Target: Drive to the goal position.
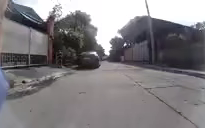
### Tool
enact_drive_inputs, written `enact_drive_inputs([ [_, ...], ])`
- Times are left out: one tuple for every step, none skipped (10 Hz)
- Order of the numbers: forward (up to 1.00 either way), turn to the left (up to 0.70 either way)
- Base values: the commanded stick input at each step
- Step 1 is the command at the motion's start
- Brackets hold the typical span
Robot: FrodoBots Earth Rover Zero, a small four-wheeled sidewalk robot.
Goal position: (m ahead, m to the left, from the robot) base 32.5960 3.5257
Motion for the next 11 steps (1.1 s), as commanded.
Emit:
enact_drive_inputs([
  [1.00, 0.07],
  [1.00, -0.03],
  [1.00, -0.31],
  [1.00, -0.40],
  [1.00, -0.24],
  [1.00, 0.00],
  [1.00, 0.04],
  [1.00, 0.14],
  [1.00, 0.01],
  [1.00, 0.00],
  [1.00, 0.00],
])
